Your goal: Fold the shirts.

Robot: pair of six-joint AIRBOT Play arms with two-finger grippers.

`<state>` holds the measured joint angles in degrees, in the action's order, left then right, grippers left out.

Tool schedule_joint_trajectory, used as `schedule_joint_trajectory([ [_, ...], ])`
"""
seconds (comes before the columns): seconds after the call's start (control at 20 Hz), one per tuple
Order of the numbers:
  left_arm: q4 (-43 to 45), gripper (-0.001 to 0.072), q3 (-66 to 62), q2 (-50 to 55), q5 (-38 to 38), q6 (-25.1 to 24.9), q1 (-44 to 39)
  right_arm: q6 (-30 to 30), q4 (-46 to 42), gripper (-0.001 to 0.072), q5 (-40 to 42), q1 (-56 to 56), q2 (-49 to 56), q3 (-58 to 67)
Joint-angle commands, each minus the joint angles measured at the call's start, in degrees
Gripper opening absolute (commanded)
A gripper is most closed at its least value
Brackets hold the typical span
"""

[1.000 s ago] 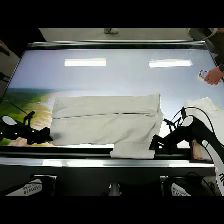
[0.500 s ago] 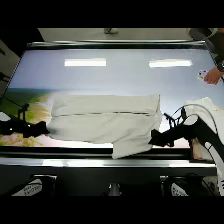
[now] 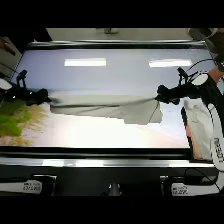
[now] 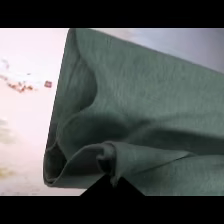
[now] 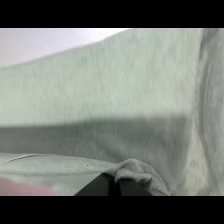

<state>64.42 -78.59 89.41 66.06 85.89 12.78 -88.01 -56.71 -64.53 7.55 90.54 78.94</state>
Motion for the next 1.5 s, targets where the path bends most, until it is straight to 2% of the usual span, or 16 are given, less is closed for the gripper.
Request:
schedule_joint_trajectory([
  [0.0, 0.0, 0.0027, -12.9, 13.3, 4.0, 7.0, -2.2, -3.0, 2.1, 0.0026, 5.6, 0.0, 8.7, 5.8],
  [0.05, -0.4, 0.0040, -13.9, 15.3, 4.0, 7.9, -2.3, -3.1, 3.0, 0.0027, 6.6, 0.0, 9.7, 5.8],
  [0.1, -1.6, 0.0184, -14.3, 16.6, 4.0, 7.8, -2.3, -3.0, 3.8, 0.0050, 6.9, 0.0, 10.4, 5.8],
  [0.15, -2.6, 0.0528, -14.3, 17.3, 4.0, 7.8, -2.3, -3.0, 3.7, 0.0263, 6.9, 0.0, 10.7, 5.8],
  [0.2, -2.5, 0.0720, -14.3, 17.3, 4.0, 7.5, -2.2, -1.6, 3.5, 0.0629, 6.6, 0.2, 10.6, 5.9],
  [0.25, -2.5, 0.0720, -14.3, 16.8, 4.4, 6.0, -1.8, 1.3, 3.4, 0.0706, 4.6, 0.9, 10.3, 6.4],
  [0.5, -2.5, 0.0720, -14.3, 11.0, 9.6, 2.3, 0.6, 2.6, -8.3, 0.0720, -12.2, 4.8, 11.8, 7.3],
  [0.75, -2.5, 0.0720, -14.3, 2.7, 9.8, 1.5, -0.8, 4.6, -5.3, 0.0720, -11.4, -0.2, 15.7, 6.1],
  [0.85, -2.5, 0.0720, -14.3, -0.7, 10.5, 1.4, -1.6, 2.6, -5.2, 0.0706, -10.0, -2.4, 17.1, 6.1],
  [0.9, -2.6, 0.0720, -14.3, -2.1, 11.0, 1.1, -2.0, 1.6, -5.2, 0.0575, -9.1, -3.2, 17.4, 6.1],
  [0.95, -2.5, 0.0720, -14.3, -3.0, 11.5, 0.8, -2.8, 1.0, -5.1, 0.0259, -8.6, -3.5, 17.4, 6.2],
  [1.0, -2.5, 0.0700, -14.2, -3.3, 11.5, 0.7, -4.0, -0.8, -3.9, 0.0034, -9.5, -3.5, 17.4, 6.7],
  [1.05, -2.5, 0.0562, -14.0, -3.0, 11.2, 0.0, -5.5, -1.3, -2.1, 0.0025, -11.0, -3.2, 16.8, 7.4],
  [1.15, -2.8, 0.0085, -11.4, -2.3, 7.0, -0.2, -9.7, 0.6, 0.1, 0.0024, -13.9, -3.3, 13.3, 9.0],
  [1.2, -4.0, 0.0028, -9.4, -1.4, 3.1, -0.2, -12.8, 0.6, 0.8, 0.0024, -15.1, -3.5, 10.5, 9.6],
  [1.45, -25.0, 0.0028, -5.1, 10.7, -9.6, -0.5, -30.0, -0.8, 2.3, 0.0025, -20.1, -5.6, -6.8, 10.3],
])
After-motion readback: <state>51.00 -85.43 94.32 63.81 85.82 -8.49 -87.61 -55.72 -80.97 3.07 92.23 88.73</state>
